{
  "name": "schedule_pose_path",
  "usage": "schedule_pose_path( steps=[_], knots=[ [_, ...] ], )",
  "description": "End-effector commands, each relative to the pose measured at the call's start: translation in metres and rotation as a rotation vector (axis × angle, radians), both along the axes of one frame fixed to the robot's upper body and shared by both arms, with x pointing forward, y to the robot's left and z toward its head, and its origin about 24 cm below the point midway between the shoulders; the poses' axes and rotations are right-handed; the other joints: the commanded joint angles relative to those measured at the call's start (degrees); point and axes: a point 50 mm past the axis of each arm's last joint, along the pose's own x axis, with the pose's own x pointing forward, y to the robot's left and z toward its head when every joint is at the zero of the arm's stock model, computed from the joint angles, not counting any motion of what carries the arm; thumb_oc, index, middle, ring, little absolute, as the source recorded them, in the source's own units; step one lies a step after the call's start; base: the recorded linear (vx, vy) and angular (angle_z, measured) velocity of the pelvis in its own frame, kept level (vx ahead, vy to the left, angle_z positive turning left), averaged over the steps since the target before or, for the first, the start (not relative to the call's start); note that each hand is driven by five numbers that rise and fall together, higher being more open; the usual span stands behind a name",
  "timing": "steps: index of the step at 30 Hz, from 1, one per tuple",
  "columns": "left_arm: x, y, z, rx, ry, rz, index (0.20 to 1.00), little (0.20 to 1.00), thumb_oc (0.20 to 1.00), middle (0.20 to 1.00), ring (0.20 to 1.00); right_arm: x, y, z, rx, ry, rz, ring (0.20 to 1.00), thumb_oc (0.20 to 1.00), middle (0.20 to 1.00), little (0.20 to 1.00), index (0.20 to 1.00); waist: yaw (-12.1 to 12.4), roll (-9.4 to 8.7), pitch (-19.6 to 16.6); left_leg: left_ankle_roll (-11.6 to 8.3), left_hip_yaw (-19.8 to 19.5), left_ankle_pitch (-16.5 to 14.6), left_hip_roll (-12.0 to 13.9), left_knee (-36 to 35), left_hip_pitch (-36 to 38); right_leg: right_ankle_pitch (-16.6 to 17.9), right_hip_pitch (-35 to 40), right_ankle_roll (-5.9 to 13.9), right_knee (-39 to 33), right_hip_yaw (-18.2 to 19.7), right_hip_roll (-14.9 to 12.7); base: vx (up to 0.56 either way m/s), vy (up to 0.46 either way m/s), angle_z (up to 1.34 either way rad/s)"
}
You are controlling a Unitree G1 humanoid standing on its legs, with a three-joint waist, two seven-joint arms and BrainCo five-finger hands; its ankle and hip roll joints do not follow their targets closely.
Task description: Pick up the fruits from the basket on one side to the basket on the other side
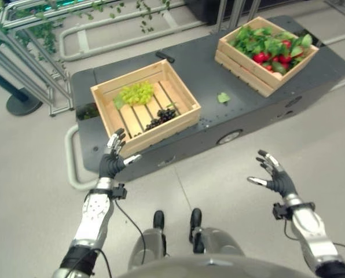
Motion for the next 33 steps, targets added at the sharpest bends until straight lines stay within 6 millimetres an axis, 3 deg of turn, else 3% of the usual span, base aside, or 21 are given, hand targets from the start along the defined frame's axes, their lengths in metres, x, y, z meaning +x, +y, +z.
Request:
schedule_pose_path(
  steps=[1,7,11,23,26,29,31,33],
  knots=[
    [0.005,0.009,0.025,-0.008,-0.126,0.01,1.0,1.0,1.0,1.0,1.0,0.009,-0.01,0.022,-0.01,-0.126,-0.028,1.0,1.0,1.0,1.0,1.0,-0.6,-0.42,-1.5,-1.27,-0.4,5.3,2.4,-5.4,2.4,-2.1,3.5,7.85,0.0,6.5,-0.6,-0.04,-0.018,0.37],
    [0.0,0.014,0.01,-0.02,-0.056,0.039,1.0,1.0,1.0,1.0,1.0,0.006,-0.012,0.016,0.015,-0.118,-0.085,1.0,1.0,1.0,1.0,1.0,-1.0,0.1,-1.8,-2.02,7.4,6.6,4.8,-9.1,4.1,-1.5,5.8,8.57,-2.0,1.8,-1.2,0.0,0.055,0.71],
    [-0.004,0.02,0.009,-0.011,-0.048,0.055,1.0,1.0,1.0,1.0,1.0,0.011,-0.008,0.013,0.021,-0.118,-0.11,1.0,1.0,1.0,1.0,1.0,0.3,-0.36,-1.8,-1.23,5.6,6.4,3.4,-11.7,5.5,-1.1,5.7,9.36,-1.0,1.6,-2.6,0.03,0.127,0.32],
    [-0.011,0.032,0.013,-0.012,-0.061,0.095,1.0,1.0,1.0,1.0,1.0,0.022,0.007,0.008,0.042,-0.115,-0.1,1.0,1.0,1.0,1.0,1.0,2.9,-2.44,-3.7,2.02,7.4,4.0,-0.1,-12.0,6.1,1.1,5.6,12.69,0.2,3.0,-6.5,0.06,0.152,0.01],
    [-0.012,0.035,0.014,0.003,-0.061,0.1,1.0,1.0,1.0,1.0,1.0,0.024,0.011,0.006,0.044,-0.105,-0.092,1.0,1.0,1.0,1.0,1.0,3.5,-2.83,-3.7,3.04,8.0,3.5,-1.1,-12.4,6.8,1.8,5.0,13.67,3.0,2.9,-8.0,0.07,0.19,-0.13],
    [-0.014,0.035,0.013,0.018,-0.05,0.088,1.0,1.0,1.0,1.0,1.0,0.02,0.011,0.003,0.046,-0.086,-0.086,1.0,1.0,1.0,1.0,1.0,3.2,-2.48,-2.7,4.61,7.4,2.4,-2.8,-12.5,9.0,5.4,2.4,15.15,12.6,4.9,-10.8,0.09,0.219,-0.12],
    [-0.014,0.035,0.013,0.027,-0.052,0.081,1.0,1.0,1.0,1.0,1.0,0.02,0.012,0.003,0.042,-0.088,-0.081,1.0,1.0,1.0,1.0,1.0,2.7,-1.96,-2.2,4.95,7.1,2.8,-2.9,-12.7,9.1,7.4,0.9,15.26,15.2,6.4,-10.7,0.04,0.133,0.0],
    [-0.014,0.033,0.012,0.044,-0.042,0.07,1.0,1.0,1.0,1.0,1.0,0.021,0.014,0.006,0.053,-0.101,-0.067,1.0,1.0,1.0,1.0,1.0,1.5,-0.72,-2.1,4.86,6.0,3.2,-2.7,-14.0,9.9,3.6,-1.6,13.74,13.5,9.5,-7.4,0.09,0.055,0.12]
  ],
)
